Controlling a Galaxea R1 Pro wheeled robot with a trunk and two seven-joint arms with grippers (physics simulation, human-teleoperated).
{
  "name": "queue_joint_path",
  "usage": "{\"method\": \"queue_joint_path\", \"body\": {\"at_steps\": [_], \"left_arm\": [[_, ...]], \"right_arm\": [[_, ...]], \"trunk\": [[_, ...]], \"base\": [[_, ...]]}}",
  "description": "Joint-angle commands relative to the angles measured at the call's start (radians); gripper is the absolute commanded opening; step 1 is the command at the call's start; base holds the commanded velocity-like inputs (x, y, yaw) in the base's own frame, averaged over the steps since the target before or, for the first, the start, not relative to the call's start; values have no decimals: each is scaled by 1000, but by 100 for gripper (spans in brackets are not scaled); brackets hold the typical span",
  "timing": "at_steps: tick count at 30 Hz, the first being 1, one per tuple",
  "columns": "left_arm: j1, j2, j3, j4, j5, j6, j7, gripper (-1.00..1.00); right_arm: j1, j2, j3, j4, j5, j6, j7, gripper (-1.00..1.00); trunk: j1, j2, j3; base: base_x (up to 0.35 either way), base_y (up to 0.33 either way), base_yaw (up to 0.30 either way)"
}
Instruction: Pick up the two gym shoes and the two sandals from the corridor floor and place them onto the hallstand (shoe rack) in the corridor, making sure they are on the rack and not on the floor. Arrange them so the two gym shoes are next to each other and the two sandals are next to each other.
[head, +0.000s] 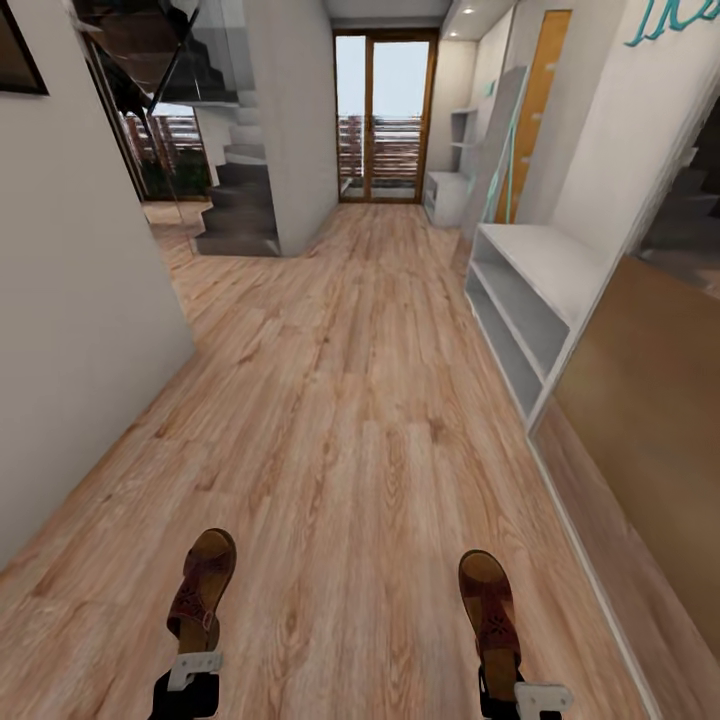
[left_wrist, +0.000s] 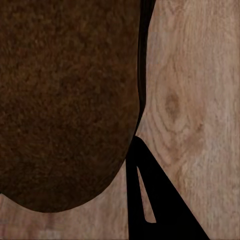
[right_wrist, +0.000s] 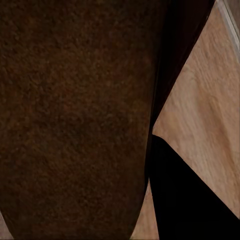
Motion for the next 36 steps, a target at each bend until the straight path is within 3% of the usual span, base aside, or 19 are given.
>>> {"method": "queue_joint_path", "body": {"at_steps": [1, 24, 36], "left_arm": [[-1, -1, 8, 0, -7, -4, -7, -100], [-1, 0, 9, 0, -6, -3, -7, -100], [-1, 0, 9, 0, -6, -4, -7, -100]], "right_arm": [[-1, 0, -2, 1, 8, -2, -7, -100], [-1, -1, -2, 3, 9, -2, -7, -100], [-1, -1, -2, 3, 9, -2, -7, -100]], "trunk": [[0, 0, 1], [0, 0, 36], [0, 0, 55]], "base": [[339, 148, 0], [339, 148, 0], [339, 32, 0]]}}
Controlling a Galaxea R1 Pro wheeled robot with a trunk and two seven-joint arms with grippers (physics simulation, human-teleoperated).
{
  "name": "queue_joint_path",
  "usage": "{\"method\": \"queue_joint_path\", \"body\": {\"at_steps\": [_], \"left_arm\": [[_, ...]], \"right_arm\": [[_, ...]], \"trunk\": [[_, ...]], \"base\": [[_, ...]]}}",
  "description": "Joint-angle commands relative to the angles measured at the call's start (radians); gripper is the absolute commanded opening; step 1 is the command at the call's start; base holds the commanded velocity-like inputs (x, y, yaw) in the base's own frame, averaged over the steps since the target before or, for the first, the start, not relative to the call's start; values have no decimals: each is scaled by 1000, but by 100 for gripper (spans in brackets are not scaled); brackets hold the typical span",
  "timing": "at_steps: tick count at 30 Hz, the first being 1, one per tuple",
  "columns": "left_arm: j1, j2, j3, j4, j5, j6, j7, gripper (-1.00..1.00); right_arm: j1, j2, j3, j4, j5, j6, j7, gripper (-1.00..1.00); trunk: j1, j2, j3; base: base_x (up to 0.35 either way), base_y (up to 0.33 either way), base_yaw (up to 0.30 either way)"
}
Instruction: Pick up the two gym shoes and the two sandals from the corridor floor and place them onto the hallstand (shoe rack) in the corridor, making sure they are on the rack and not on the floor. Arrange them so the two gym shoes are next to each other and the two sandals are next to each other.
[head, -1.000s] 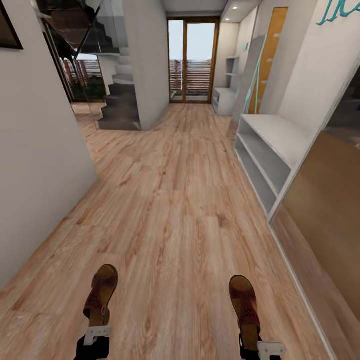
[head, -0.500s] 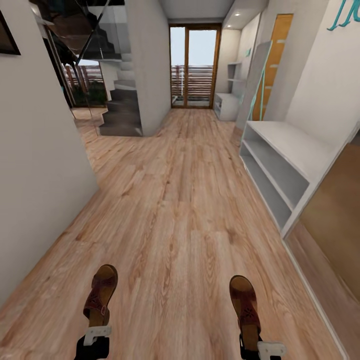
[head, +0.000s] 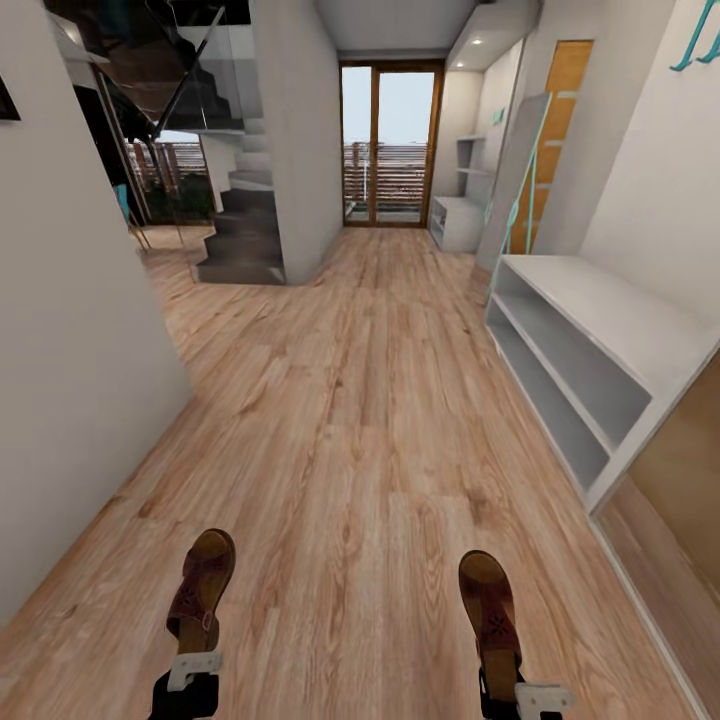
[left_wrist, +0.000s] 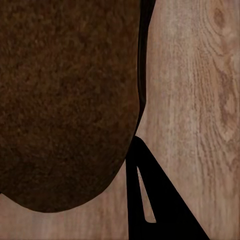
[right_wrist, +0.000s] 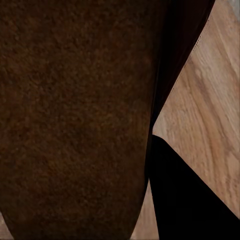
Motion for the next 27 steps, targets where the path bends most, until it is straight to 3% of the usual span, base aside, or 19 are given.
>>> {"method": "queue_joint_path", "body": {"at_steps": [1, 27], "left_arm": [[-1, -1, 8, -1, -7, -3, -7, -100], [0, -2, 7, 0, -7, -6, -7, -100]], "right_arm": [[-1, 0, -2, 1, 8, -2, -6, -100], [-1, 0, -3, 1, 8, -2, -8, -100]], "trunk": [[0, 0, 1], [0, 0, 41]], "base": [[339, 1, 0], [339, 0, 0]]}}
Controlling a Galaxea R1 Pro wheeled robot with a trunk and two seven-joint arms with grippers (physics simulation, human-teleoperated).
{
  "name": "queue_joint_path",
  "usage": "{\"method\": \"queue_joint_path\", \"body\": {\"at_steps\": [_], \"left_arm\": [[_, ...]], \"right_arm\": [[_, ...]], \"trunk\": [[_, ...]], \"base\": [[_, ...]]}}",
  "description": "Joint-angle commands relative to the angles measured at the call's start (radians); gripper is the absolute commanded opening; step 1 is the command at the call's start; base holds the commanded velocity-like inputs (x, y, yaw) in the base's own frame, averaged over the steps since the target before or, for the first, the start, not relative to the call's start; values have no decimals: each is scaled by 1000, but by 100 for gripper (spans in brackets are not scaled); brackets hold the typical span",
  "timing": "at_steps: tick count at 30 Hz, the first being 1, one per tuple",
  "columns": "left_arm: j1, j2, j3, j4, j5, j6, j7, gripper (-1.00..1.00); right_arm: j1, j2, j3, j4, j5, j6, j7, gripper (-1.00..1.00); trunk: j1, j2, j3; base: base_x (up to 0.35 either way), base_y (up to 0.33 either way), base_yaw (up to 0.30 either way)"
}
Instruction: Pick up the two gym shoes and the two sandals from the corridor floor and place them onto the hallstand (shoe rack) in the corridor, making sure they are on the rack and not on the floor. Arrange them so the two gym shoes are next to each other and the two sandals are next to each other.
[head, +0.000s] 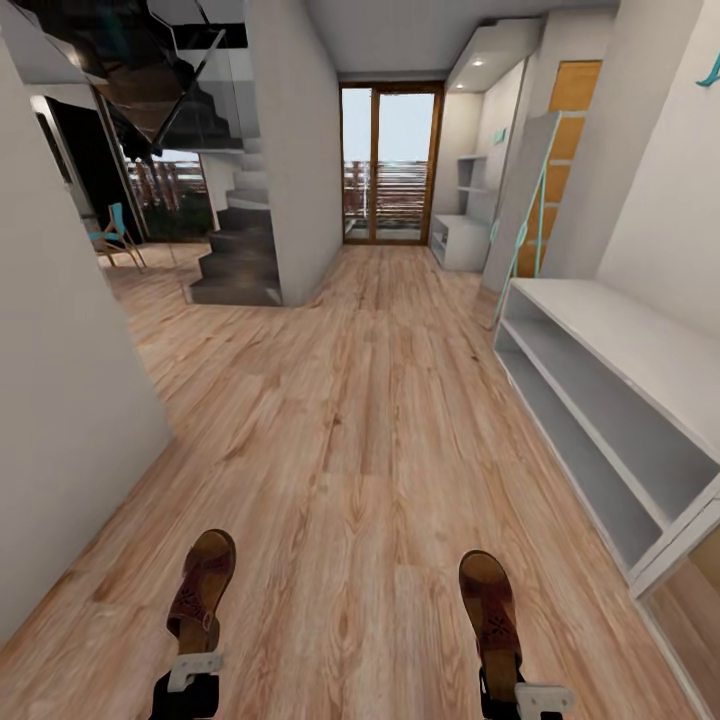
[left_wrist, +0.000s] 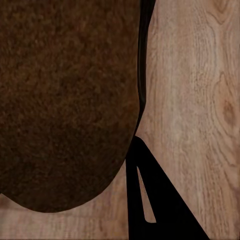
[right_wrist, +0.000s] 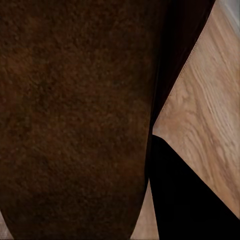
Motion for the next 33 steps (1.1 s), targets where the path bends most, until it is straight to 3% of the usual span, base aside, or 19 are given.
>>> {"method": "queue_joint_path", "body": {"at_steps": [1, 11, 33], "left_arm": [[-1, -1, 8, -1, -7, -3, -7, -100], [-1, -1, 8, -1, -7, -3, -7, -100], [-1, -3, 8, -1, -7, -4, -7, -100]], "right_arm": [[-1, 0, -2, 1, 8, -2, -6, -100], [-1, 0, -2, 1, 8, -2, -7, -100], [-1, 2, -2, 0, 8, -2, -8, -100]], "trunk": [[0, 0, 1], [0, 0, 13], [0, 0, 14]], "base": [[339, 0, 0], [339, 0, 0], [339, 0, 0]]}}
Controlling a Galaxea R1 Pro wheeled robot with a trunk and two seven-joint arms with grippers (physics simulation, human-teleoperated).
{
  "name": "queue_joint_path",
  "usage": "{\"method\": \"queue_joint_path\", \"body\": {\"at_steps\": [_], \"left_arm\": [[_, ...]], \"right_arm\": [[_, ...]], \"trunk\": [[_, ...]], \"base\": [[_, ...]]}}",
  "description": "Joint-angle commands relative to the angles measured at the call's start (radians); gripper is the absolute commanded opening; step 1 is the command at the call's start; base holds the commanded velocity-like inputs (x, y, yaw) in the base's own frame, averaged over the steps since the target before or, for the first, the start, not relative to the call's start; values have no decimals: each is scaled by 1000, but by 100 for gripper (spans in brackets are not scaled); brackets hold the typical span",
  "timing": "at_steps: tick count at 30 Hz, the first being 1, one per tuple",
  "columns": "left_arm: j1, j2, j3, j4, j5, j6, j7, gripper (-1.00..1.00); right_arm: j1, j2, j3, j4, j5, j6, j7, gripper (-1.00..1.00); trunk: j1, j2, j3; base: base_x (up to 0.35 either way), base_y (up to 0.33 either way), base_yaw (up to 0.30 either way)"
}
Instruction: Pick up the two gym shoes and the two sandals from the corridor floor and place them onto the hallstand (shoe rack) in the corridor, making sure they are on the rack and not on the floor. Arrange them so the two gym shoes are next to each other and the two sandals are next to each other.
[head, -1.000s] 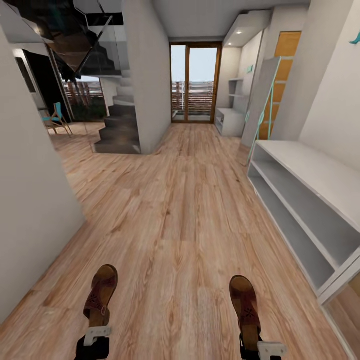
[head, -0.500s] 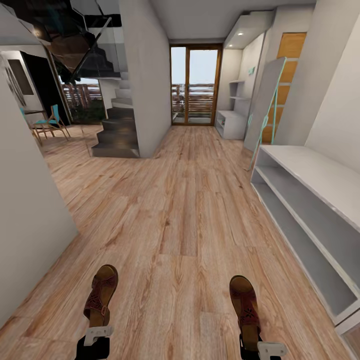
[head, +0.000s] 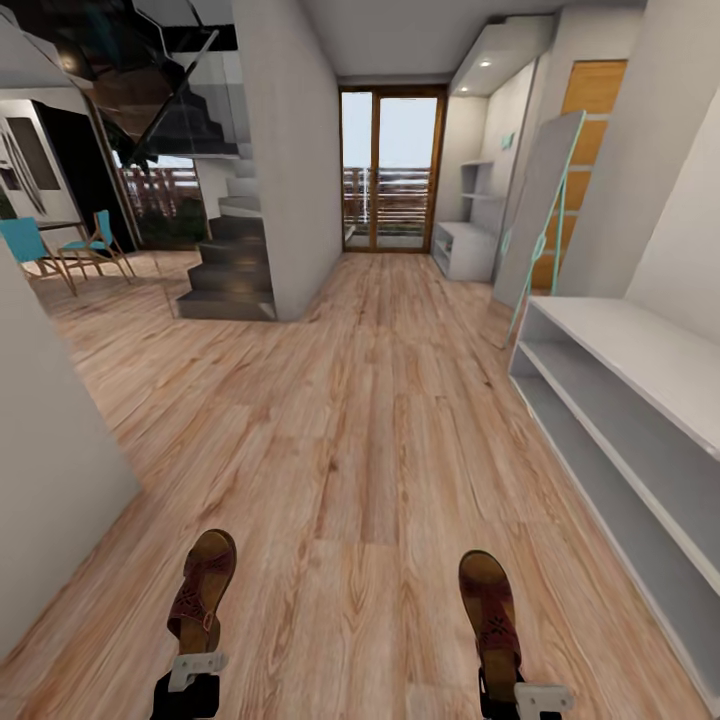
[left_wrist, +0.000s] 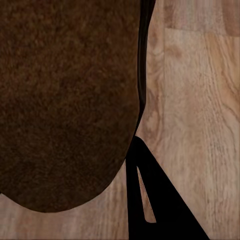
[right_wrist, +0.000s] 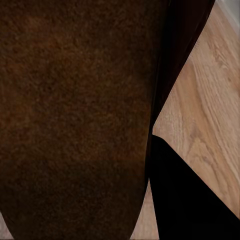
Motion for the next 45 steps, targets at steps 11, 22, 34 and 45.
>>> {"method": "queue_joint_path", "body": {"at_steps": [11, 22, 34, 45], "left_arm": [[-1, -3, 8, -1, -7, -3, -7, -100], [-1, -2, 9, 0, -7, -3, -7, -100], [-1, -1, 10, -1, -7, -3, -7, -100], [-1, -6, 8, 4, -7, -3, -7, -100]], "right_arm": [[-1, 0, -1, 0, 8, -2, -5, -100], [-1, 1, -2, 1, 5, -2, -5, -100], [-1, -1, -2, 0, 6, -2, -3, -100], [-1, -1, -2, 1, 7, -2, -5, -100]], "trunk": [[0, 0, -1], [0, 0, -8], [0, 0, -11], [0, 0, -11]], "base": [[339, 0, 0], [339, 0, 0], [339, 0, 0], [339, 0, 0]]}}
